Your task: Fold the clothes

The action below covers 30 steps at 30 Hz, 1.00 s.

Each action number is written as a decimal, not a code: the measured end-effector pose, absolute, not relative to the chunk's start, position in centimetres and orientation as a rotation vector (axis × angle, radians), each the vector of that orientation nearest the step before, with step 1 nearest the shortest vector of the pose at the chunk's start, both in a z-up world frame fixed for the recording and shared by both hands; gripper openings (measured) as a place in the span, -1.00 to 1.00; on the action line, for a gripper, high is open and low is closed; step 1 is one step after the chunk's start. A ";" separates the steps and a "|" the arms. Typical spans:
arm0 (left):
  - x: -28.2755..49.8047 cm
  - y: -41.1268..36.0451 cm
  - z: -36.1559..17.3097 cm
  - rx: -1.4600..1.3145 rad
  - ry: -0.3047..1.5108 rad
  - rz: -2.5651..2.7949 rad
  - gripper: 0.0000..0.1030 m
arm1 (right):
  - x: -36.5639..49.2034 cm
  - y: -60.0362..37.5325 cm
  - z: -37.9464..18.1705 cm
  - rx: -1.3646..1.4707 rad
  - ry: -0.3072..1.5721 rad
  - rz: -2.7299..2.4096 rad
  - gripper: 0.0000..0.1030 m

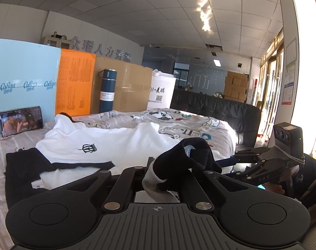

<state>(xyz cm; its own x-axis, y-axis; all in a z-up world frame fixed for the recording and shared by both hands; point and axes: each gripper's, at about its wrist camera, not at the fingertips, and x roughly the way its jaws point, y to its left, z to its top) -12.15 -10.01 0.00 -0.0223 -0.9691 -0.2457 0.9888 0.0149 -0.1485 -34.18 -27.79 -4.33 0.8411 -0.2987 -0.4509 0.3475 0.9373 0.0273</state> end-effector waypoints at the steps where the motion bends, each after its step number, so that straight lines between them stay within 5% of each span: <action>1: -12.0 -10.2 0.0 0.079 0.315 -1.558 -0.97 | -34.5 -28.3 -4.6 0.070 0.492 -0.366 0.24; 6: -11.1 -10.8 0.1 0.088 0.342 -1.552 -0.97 | -36.4 -31.7 -5.0 -0.017 0.598 -0.474 0.07; 10: -10.2 -11.6 0.5 0.101 0.352 -1.527 -0.96 | -37.6 -34.3 -4.2 0.012 0.616 -0.460 -0.79; 13: -9.0 -13.3 1.1 0.168 0.333 -1.516 -0.96 | -37.9 -36.0 -2.5 0.050 0.531 -0.416 -0.83; 21: -3.7 -19.9 1.5 0.473 0.336 -1.582 -0.95 | -34.0 -42.7 -0.1 0.180 0.416 -0.275 -0.84; 24: -1.7 -21.8 0.4 0.522 0.404 -1.551 -0.71 | -32.2 -44.7 -0.8 0.244 0.413 -0.276 -0.83; 25: -1.1 -22.2 0.2 0.516 0.420 -1.531 -0.55 | -31.7 -45.1 -1.1 0.259 0.419 -0.288 -0.71; 26: -0.4 -22.6 -0.1 0.509 0.436 -1.510 -0.42 | -31.3 -45.3 -1.5 0.269 0.426 -0.313 -0.34; 28: 1.0 -22.6 -0.2 0.452 0.466 -1.452 0.19 | -30.9 -46.3 -2.5 0.314 0.439 -0.387 -0.06; 30: 2.2 -21.9 0.1 0.393 0.477 -1.374 0.22 | -30.8 -47.4 -3.4 0.362 0.447 -0.468 -0.06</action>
